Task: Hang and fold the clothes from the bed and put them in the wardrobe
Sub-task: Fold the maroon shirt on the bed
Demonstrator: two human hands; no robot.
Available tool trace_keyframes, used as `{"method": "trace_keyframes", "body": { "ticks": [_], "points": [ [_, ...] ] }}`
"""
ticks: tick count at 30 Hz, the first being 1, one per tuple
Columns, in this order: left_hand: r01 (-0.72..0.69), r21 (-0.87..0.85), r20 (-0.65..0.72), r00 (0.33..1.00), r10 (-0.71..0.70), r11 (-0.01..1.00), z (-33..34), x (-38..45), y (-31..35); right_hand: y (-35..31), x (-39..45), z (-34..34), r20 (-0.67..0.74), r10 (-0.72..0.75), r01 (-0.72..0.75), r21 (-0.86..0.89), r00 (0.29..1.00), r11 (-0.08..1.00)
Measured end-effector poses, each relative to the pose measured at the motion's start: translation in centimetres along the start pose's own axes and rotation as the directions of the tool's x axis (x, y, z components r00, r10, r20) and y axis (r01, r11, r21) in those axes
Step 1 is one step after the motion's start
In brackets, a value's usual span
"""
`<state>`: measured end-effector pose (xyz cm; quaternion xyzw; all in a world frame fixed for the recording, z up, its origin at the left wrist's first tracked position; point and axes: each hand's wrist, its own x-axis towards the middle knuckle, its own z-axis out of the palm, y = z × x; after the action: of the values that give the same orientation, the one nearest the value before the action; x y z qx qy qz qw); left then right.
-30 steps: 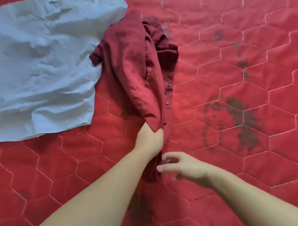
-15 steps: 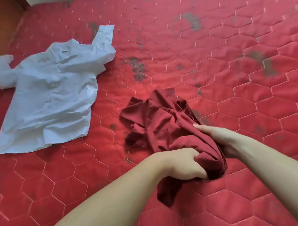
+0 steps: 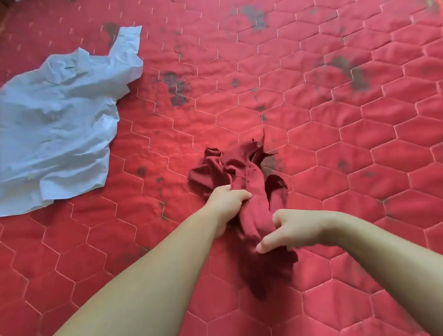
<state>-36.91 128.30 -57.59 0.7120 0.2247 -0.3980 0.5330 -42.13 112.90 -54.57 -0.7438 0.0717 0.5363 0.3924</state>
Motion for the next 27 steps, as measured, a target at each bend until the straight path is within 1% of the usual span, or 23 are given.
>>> {"method": "trace_keyframes", "body": {
  "ticks": [1,2,3,4,5,7,9,10,12,14,15,16,17,18,19,20,21,22,23,24,25,26,27],
  "points": [
    [-0.027,-0.02,-0.024,0.999,0.027,0.999,0.2,0.0,-0.6,1.0,0.3,0.3,-0.012,0.039,-0.039,-0.013,0.999,0.999],
    [-0.058,-0.031,-0.025,0.998,0.058,0.998,0.4,-0.1,-1.2,1.8,0.6,0.4,-0.038,0.057,-0.056,0.021,0.998,0.998],
    [-0.087,-0.025,0.002,0.996,0.087,0.996,0.3,-0.2,-1.6,2.6,0.8,0.4,-0.078,0.065,-0.056,0.106,0.995,0.993],
    [-0.113,-0.014,0.057,0.992,0.114,0.993,0.3,-0.3,-2.0,3.1,1.0,0.3,-0.13,0.074,-0.042,0.236,0.989,0.971],
    [-0.129,-0.017,0.117,0.985,0.13,0.991,0.1,-0.6,-2.1,3.5,1.3,0.3,-0.17,0.098,-0.022,0.402,0.981,0.915],
    [-0.098,-0.059,0.242,0.964,0.109,0.993,-0.3,-1.3,-2.1,3.6,2.1,-0.1,-0.192,0.137,0.033,0.686,0.972,0.727],
    [-0.05,-0.072,0.379,0.922,0.074,0.996,-0.6,-1.9,-1.7,2.8,2.7,-0.1,-0.211,0.156,0.091,0.826,0.965,0.556],
    [-0.031,-0.055,0.439,0.897,0.052,0.998,-0.7,-2.5,-1.4,2.4,3.0,-0.1,-0.225,0.177,0.114,0.867,0.958,0.485],
    [-0.01,-0.027,0.498,0.867,0.023,1.0,-1.3,-3.4,-0.6,1.1,3.2,-0.2,-0.224,0.243,0.106,0.902,0.944,0.419],
    [-0.018,-0.009,0.465,0.885,0.02,1.0,-2.2,-4.3,0.3,0.2,2.9,-0.6,-0.217,0.273,0.101,0.919,0.937,0.382],
    [-0.048,0.023,0.418,0.908,0.034,0.999,-2.8,-4.7,0.7,-0.5,2.3,-1.0,-0.241,0.277,0.125,0.918,0.93,0.377],
    [-0.098,0.104,0.356,0.933,0.055,0.99,-3.4,-5.3,1.3,-1.4,1.3,-1.7,-0.287,0.252,0.181,0.91,0.924,0.372],
    [-0.148,0.213,0.305,0.949,0.078,0.966,-4.1,-6.0,2.0,-2.4,0.1,-2.4,-0.356,0.205,0.257,0.884,0.912,0.391],
    [-0.187,0.322,0.267,0.958,0.101,0.928,-4.7,-6.6,2.9,-3.6,-1.5,-3.1,-0.432,0.143,0.335,0.835,0.891,0.437],
    [-0.206,0.378,0.252,0.961,0.114,0.903,-5.3,-7.5,3.9,-4.9,-3.3,-3.8,-0.504,0.07,0.4,0.756,0.861,0.519],
    [-0.221,0.373,0.236,0.962,0.138,0.901,-5.6,-8.8,5.4,-6.3,-5.2,-4.4,-0.573,-0.013,0.457,0.64,0.82,0.618],
    [-0.249,0.291,0.207,0.959,0.193,0.924,-5.9,-10.0,7.1,-7.9,-7.4,-5.1,-0.63,-0.114,0.501,0.48,0.768,0.72],
    [-0.264,0.148,0.161,0.957,0.24,0.953,-6.1,-11.1,9.0,-9.4,-9.7,-5.6,-0.66,-0.229,0.528,0.297,0.716,0.796],
    [-0.265,-0.018,0.133,0.955,0.265,0.964,-6.3,-12.1,11.0,-10.7,-11.8,-6.1,-0.65,-0.337,0.526,0.114,0.681,0.843],
    [-0.251,-0.139,0.151,0.951,0.271,0.958,-6.3,-13.2,13.0,-12.0,-14.0,-6.3,-0.615,-0.42,0.499,-0.049,0.668,0.865],
    [-0.238,-0.215,0.189,0.942,0.279,0.947,-6.1,-14.4,14.8,-12.8,-15.9,-6.4,-0.575,-0.477,0.465,-0.18,0.665,0.867],
    [-0.248,-0.229,0.212,0.931,0.296,0.942,-5.8,-15.5,16.2,-13.5,-17.7,-6.1,-0.547,-0.511,0.443,-0.264,0.663,0.857],
    [-0.264,-0.217,0.21,0.928,0.309,0.94,-5.2,-16.5,17.2,-14.0,-19.3,-5.8,-0.545,-0.525,0.433,-0.299,0.654,0.85]
  ]
}}
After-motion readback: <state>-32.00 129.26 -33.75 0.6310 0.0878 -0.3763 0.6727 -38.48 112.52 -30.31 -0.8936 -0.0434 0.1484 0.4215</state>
